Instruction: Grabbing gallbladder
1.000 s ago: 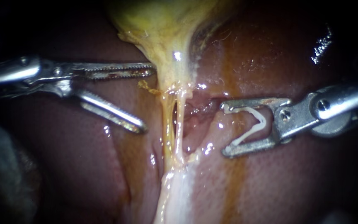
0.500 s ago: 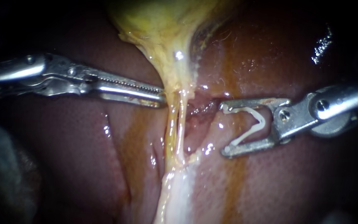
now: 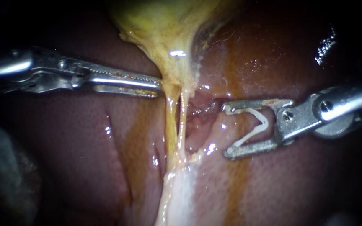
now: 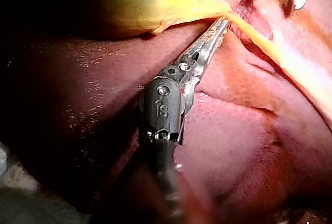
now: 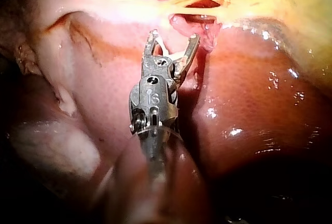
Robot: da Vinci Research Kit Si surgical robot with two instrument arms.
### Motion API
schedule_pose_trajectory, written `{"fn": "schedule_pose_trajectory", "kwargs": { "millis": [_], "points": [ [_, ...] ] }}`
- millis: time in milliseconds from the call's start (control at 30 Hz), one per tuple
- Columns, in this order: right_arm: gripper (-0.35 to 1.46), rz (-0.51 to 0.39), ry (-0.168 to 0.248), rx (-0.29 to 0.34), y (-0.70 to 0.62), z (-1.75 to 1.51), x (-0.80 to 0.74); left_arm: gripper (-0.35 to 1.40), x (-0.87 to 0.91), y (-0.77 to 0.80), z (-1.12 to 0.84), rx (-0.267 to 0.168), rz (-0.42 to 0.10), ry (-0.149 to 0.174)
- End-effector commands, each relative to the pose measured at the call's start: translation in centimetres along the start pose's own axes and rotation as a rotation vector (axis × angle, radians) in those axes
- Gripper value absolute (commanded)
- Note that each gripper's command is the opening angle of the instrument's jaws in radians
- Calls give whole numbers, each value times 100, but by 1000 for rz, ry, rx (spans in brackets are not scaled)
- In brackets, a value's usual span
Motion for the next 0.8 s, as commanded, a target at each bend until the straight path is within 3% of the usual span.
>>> {"fn": "schedule_pose_trajectory", "kwargs": {
  "millis": [33, 233, 800],
  "points": [
    [50, 0, 0, 1, 0, 0, 0, -35, 7, 0, -5, -2, -4, 3],
    [50, -1, 0, 0, 0, 0, -1, -35, 32, -2, -32, 16, -21, 7],
    [50, -1, 0, 1, 0, -1, -1, -35, 30, -4, -42, 23, -21, 8]
  ]
}}
